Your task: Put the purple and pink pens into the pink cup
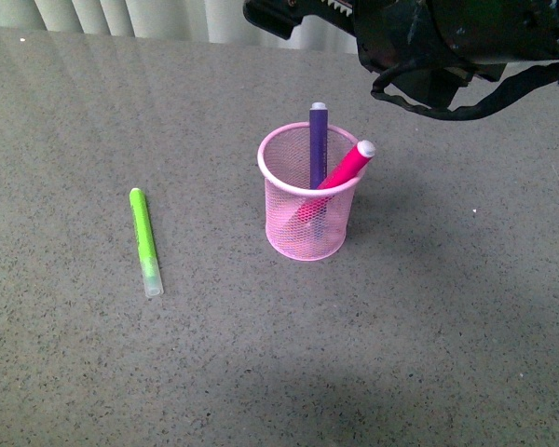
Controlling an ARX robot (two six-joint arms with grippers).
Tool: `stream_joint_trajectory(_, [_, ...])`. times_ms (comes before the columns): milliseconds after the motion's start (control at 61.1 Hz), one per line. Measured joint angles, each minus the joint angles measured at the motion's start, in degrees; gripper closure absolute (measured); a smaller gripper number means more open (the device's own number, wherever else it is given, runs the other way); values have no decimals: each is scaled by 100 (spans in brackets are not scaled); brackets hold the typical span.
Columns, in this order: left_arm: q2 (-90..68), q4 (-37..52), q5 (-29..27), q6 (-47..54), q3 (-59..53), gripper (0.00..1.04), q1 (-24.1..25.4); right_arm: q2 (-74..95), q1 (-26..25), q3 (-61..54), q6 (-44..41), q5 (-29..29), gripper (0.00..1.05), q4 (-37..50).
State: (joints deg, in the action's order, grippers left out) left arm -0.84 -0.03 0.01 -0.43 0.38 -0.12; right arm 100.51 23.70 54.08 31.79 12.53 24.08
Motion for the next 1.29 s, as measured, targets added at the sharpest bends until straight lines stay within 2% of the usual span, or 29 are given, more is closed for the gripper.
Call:
stream_joint_trajectory(82, [0, 0, 0, 0, 0, 8, 0, -122, -129, 33, -149, -146, 7, -59])
stream_joint_trajectory(229, [0, 0, -2, 2, 0, 8, 0, -503, -645, 116, -616, -356, 7, -245])
stream_joint_trajectory(458, [0, 0, -2, 2, 0, 8, 0, -1473, -2260, -271, -1399, -901, 7, -664])
stream_joint_trajectory(638, [0, 0, -2, 2, 0, 8, 0, -2428, -3554, -1325, -1676, -1447, 7, -988])
stream_joint_trajectory(769, [0, 0, 0, 2, 0, 8, 0, -3235, -4221, -2273, -1943, -1646, 7, -1360])
stream_joint_trajectory(933, [0, 0, 0, 2, 0, 8, 0, -3488, -4306, -2680, -2109, -1733, 8, -1421])
stream_joint_trajectory(982, [0, 0, -2, 2, 0, 8, 0, -3355, -4358, -3108, -2437, -2566, 17, 59])
stream_joint_trajectory(998, [0, 0, -2, 0, 0, 8, 0, -3344, -4354, -3198, -2529, -2664, 19, 319])
stream_joint_trajectory(1015, [0, 2, -7, 0, 0, 8, 0, -3344, -4317, -3477, -2680, -2889, 24, 1036])
stream_joint_trajectory(1080, [0, 0, -2, 2, 0, 8, 0, -3571, -4092, -4046, -2911, -2931, 38, 2277])
stream_joint_trajectory(1146, [0, 0, 0, 2, 0, 8, 0, -3862, -3945, -4218, -3010, -2787, 48, 2472])
stream_joint_trajectory(1293, [0, 0, -2, 0, 0, 8, 0, -4413, -3657, -4546, -3086, -2476, 71, 2323])
